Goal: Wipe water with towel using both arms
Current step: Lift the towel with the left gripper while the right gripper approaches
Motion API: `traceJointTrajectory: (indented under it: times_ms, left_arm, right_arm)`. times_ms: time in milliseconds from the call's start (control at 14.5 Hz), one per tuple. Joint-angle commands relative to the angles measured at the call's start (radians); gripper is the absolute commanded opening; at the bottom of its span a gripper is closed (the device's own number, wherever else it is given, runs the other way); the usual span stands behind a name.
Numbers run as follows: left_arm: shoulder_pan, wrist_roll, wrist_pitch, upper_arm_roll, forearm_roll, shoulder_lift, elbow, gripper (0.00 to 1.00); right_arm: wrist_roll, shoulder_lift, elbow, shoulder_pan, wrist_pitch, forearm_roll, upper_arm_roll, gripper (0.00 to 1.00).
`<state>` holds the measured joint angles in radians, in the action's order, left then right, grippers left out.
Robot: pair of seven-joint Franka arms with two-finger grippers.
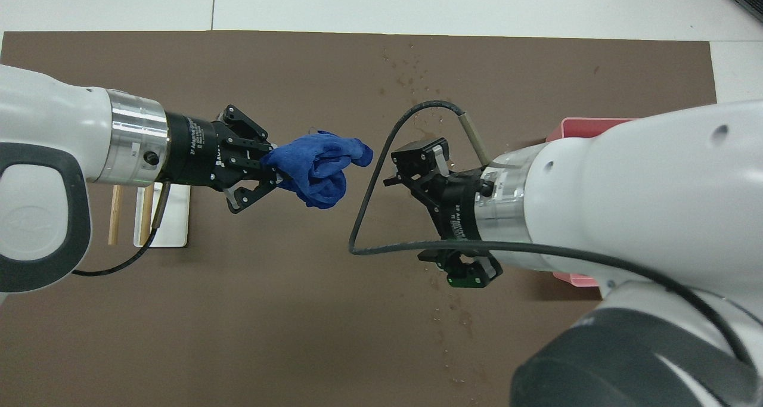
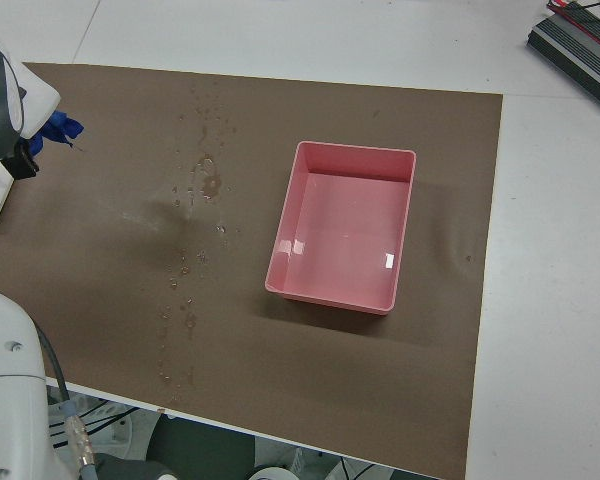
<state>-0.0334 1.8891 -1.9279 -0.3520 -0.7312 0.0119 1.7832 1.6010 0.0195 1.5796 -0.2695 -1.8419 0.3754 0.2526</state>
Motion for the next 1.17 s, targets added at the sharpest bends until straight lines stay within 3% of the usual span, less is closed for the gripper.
traceJointTrajectory:
  times_ms: [0, 413, 1101]
  left_arm:
    - [0.015, 0.038, -0.019, 0.004, -0.025, 0.023, 0.005, 0.00]
    - [0.006, 0.035, 0.058, 0.005, -0.028, 0.077, 0.010, 0.00]
    - [0.021, 0.035, 0.023, 0.004, -0.062, 0.109, 0.007, 0.00]
  right_arm:
    - [0.115, -0.022, 0.017, -0.036, -0.106, 0.025, -0.003, 0.98]
    - [0.183, -0.065, 0.010, -0.042, -0.288, 0.023, -0.003, 0.93]
    - [0.201, -0.067, 0.052, -0.089, -0.301, -0.026, -0.001, 0.86]
